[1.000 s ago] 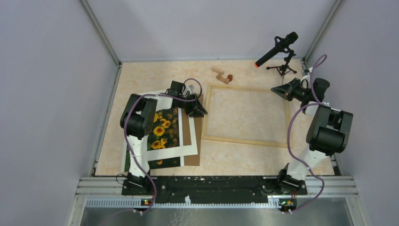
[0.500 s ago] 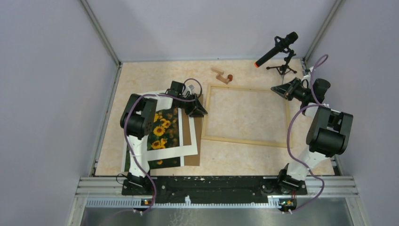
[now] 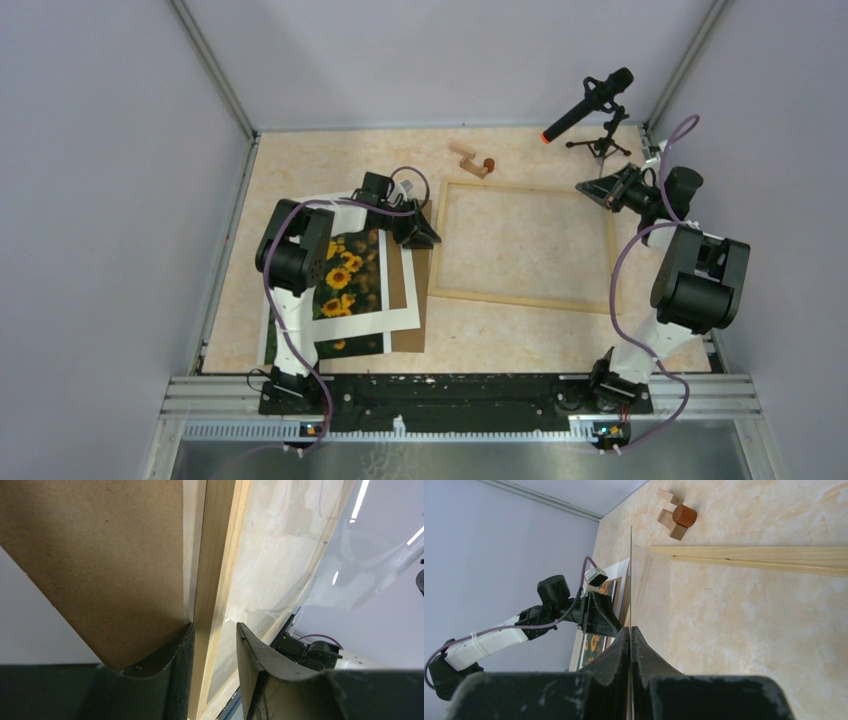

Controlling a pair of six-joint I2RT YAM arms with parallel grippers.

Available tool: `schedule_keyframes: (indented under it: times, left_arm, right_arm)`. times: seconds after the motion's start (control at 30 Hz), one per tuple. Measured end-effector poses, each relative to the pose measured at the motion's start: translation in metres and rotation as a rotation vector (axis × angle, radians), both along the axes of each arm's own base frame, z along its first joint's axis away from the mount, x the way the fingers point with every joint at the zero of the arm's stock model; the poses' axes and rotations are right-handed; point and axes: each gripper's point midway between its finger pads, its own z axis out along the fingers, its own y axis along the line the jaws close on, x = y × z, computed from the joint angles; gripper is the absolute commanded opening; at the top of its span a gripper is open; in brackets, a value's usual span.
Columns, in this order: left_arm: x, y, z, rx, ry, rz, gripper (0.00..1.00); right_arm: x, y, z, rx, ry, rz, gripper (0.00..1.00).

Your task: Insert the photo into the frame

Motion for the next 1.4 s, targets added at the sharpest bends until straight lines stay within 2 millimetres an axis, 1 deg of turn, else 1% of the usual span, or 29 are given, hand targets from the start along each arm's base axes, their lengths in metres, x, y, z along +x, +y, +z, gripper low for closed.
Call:
schedule_keyframes:
  times: [0.63, 1.0, 1.4]
  left_arm:
    - [0.0001, 0.0002, -0.0003, -0.004, -0.004, 0.0, 0.41]
    - [-0.0006, 0.0001, -0.0004, -0.01, -0.006, -0.003, 0.41]
    - [-0.0006, 0.0, -0.0005, -0.011, -0.007, -0.003, 0.41]
  right_arm:
    - [-0.0012, 0.0007, 0.0016, 0.013, -0.026, -0.013, 0.0]
    - [0.0025, -0.0015, 0.0048, 0.015, -0.035, -0.035, 0.0]
    - [0.0037, -0.0045, -0.0027, 0.024, -0.017, -0.082, 0.0]
